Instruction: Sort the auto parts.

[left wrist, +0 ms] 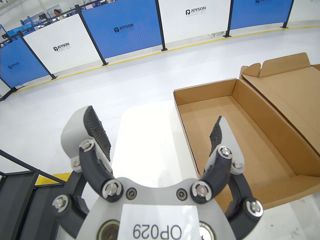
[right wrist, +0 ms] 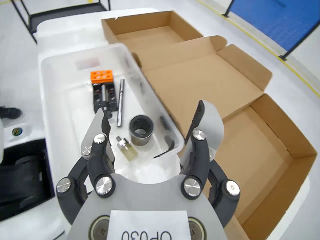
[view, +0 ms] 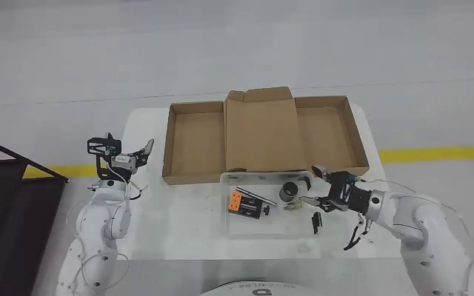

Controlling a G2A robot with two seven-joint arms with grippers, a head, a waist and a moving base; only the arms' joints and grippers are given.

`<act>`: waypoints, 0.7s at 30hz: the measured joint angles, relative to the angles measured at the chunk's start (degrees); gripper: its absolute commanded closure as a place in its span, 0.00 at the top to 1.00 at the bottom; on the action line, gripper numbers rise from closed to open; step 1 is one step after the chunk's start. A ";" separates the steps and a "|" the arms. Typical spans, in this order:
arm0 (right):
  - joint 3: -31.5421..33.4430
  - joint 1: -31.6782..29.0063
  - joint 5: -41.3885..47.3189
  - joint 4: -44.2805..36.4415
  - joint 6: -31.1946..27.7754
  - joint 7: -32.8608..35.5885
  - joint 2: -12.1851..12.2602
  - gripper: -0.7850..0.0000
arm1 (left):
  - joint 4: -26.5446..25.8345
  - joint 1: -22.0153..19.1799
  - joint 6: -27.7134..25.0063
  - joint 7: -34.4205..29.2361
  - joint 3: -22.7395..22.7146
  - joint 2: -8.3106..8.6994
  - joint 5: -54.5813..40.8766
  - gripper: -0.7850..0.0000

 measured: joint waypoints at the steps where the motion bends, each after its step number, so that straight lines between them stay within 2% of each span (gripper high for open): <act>1: -0.32 -0.20 0.11 -0.25 0.12 0.67 0.27 0.50 | 0.00 0.00 0.00 0.00 0.00 0.00 0.00 1.00; 6: -2.29 0.60 -0.63 -0.35 0.26 5.08 1.25 0.50 | 0.00 0.00 0.00 0.00 0.00 0.00 0.00 1.00; 8: -3.25 1.14 -1.39 -0.31 0.33 6.67 1.46 0.54 | 0.00 0.00 0.00 0.00 0.00 0.00 0.00 1.00; 10: -4.36 1.84 -2.28 -0.05 1.30 8.34 1.55 0.65 | 0.00 0.00 0.00 0.00 0.00 0.00 0.00 1.00; 12: -5.73 2.53 -3.13 0.18 2.55 9.88 1.58 0.85 | 0.00 0.00 0.00 0.00 0.00 0.00 0.00 1.00; 13: -6.34 2.85 -3.49 0.32 3.10 10.54 1.59 0.98 | 0.00 0.00 0.00 0.00 0.00 0.00 0.00 1.00; 21: -11.30 5.67 -5.91 1.68 7.20 14.10 1.60 0.98 | 0.00 0.00 0.00 0.00 0.00 0.00 0.00 1.00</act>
